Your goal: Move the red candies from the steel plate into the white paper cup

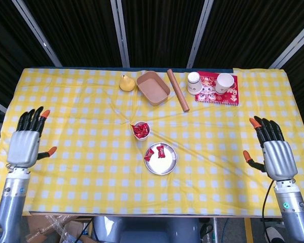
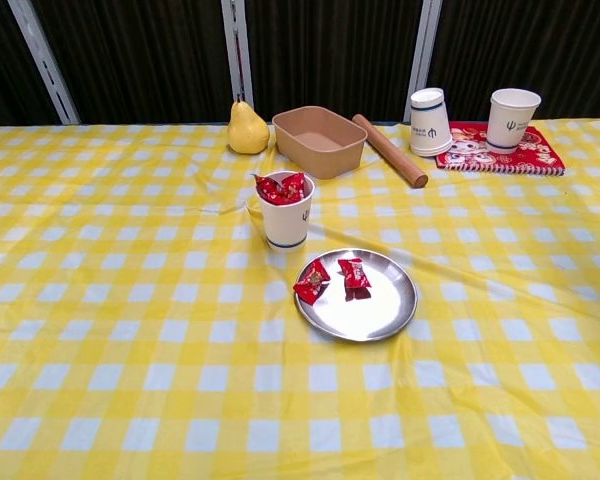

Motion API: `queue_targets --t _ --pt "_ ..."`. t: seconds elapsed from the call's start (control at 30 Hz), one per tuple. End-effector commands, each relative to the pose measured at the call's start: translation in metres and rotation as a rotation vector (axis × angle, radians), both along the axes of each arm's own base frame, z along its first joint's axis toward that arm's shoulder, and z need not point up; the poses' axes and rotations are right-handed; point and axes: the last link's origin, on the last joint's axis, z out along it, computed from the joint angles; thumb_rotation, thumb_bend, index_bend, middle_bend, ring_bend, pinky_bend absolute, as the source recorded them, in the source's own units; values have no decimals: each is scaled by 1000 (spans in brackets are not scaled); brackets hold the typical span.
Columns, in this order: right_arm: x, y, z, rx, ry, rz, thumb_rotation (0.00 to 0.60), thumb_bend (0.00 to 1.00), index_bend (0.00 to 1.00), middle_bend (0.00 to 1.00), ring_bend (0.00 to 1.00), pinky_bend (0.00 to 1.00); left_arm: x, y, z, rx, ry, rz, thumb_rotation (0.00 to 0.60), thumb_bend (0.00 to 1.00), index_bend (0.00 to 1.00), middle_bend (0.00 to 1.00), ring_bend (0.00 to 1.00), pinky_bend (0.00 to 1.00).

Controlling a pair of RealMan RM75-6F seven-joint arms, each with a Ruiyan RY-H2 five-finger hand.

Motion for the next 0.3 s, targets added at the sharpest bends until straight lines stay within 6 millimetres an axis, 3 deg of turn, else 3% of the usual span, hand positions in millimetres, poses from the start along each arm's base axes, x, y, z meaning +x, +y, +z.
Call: queue_targets --t 0.03,0.17,0.3 --pt "-24 19 -7 -18 24 -63 600 395 0 27 0 0 -39 -34 13 -1 35 46 600 124 29 0 0 0" --pt "-51 41 -5 -72 34 -93 600 396 0 25 0 0 -60 -55 19 17 60 39 600 117 21 0 0 0" --pt "-68 50 -8 -79 73 -91 600 395 0 25 0 0 -69 -69 20 22 69 1 600 116 14 0 0 0"
